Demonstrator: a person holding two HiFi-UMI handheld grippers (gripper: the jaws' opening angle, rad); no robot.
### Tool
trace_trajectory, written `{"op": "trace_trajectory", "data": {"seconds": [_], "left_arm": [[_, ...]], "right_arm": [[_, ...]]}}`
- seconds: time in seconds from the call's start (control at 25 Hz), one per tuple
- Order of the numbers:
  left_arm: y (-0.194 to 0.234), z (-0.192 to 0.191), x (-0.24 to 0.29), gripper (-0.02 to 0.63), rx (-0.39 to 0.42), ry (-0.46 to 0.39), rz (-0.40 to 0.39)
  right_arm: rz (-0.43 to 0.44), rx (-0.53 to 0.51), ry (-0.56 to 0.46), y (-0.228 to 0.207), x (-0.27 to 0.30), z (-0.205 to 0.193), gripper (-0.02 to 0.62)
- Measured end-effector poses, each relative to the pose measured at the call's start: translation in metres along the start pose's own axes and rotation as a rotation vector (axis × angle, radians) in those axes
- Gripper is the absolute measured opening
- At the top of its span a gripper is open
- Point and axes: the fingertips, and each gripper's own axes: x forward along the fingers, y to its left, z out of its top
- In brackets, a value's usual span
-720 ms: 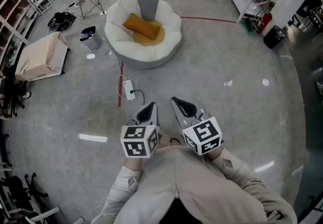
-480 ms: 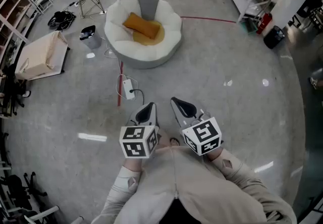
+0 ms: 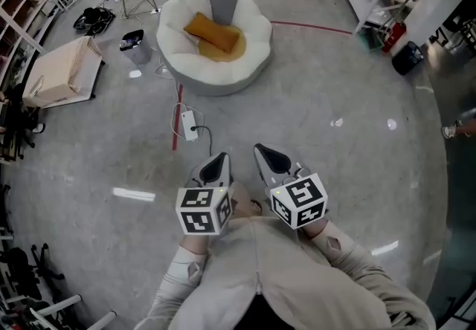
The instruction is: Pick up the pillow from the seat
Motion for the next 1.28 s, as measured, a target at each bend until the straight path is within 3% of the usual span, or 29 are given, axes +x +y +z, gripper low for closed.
{"op": "trace_trajectory", "data": {"seconds": [0.56, 1.28], "left_arm": [[0.024, 0.019, 0.032, 0.006, -0.021, 0.006, 0.013], [0.099, 0.103, 0.130, 0.006, -0.038, 0.024, 0.004]], "right_arm": [[0.030, 0.007, 0.033, -0.017, 0.032, 0.004, -0.002], [0.029, 0.008, 0.056, -0.074, 0.155, 0.057, -0.002]]}}
